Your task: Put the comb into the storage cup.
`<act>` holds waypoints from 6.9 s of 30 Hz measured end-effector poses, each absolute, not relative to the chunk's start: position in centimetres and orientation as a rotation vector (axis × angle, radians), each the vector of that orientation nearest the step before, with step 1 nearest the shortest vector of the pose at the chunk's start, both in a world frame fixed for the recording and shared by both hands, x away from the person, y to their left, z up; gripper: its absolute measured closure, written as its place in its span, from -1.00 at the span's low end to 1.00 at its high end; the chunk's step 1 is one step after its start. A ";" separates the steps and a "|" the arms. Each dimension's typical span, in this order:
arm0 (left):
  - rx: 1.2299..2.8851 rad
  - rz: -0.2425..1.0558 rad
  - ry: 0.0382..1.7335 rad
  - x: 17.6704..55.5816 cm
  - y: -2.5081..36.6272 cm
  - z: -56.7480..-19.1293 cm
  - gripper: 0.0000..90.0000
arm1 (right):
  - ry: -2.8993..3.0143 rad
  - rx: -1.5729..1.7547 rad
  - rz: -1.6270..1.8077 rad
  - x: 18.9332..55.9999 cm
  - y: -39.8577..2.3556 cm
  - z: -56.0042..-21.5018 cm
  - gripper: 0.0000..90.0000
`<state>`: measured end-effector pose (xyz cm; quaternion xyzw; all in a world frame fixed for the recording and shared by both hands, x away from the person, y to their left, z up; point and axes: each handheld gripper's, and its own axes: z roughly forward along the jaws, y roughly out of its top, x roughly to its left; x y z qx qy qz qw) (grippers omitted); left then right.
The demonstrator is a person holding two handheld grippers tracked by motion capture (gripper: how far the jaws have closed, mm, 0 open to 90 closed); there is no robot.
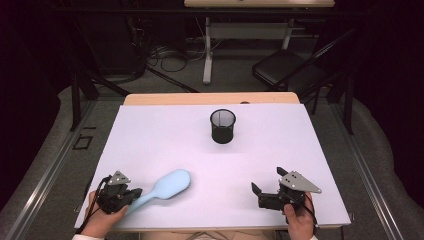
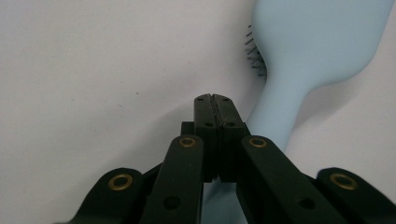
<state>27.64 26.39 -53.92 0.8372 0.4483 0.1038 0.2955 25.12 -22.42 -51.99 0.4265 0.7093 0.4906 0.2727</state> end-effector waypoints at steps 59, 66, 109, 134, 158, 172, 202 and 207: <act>1.997 0.380 1.164 28.3 28.7 -51.7 -0.08 | 1.914 1.148 1.319 25.2 -22.4 -52.2 -0.98; 2.001 0.394 1.122 28.3 28.3 -51.3 -0.34 | 1.915 1.153 1.314 25.2 -22.4 -52.2 -0.98; 2.127 0.339 0.961 29.2 25.9 -49.0 -0.99 | 1.917 1.147 1.306 25.2 -22.3 -52.2 -0.97; 2.233 0.306 0.918 29.6 25.0 -48.3 -0.93 | 1.924 1.144 1.301 25.3 -22.3 -52.2 -0.97; 2.402 0.294 0.912 30.2 24.5 -48.5 -0.93 | 1.929 1.149 1.300 25.3 -22.3 -52.3 -0.97; 2.454 0.269 0.924 30.4 23.9 -48.9 -0.93 | 1.930 1.150 1.299 25.3 -22.3 -52.3 -0.97; 2.515 0.217 0.941 30.6 23.5 -50.1 -0.82 | 1.933 1.148 1.296 25.3 -22.3 -52.3 -0.97; 2.546 0.217 0.935 30.6 23.3 -50.3 -0.82 | 1.935 1.149 1.295 25.3 -22.3 -52.3 -0.97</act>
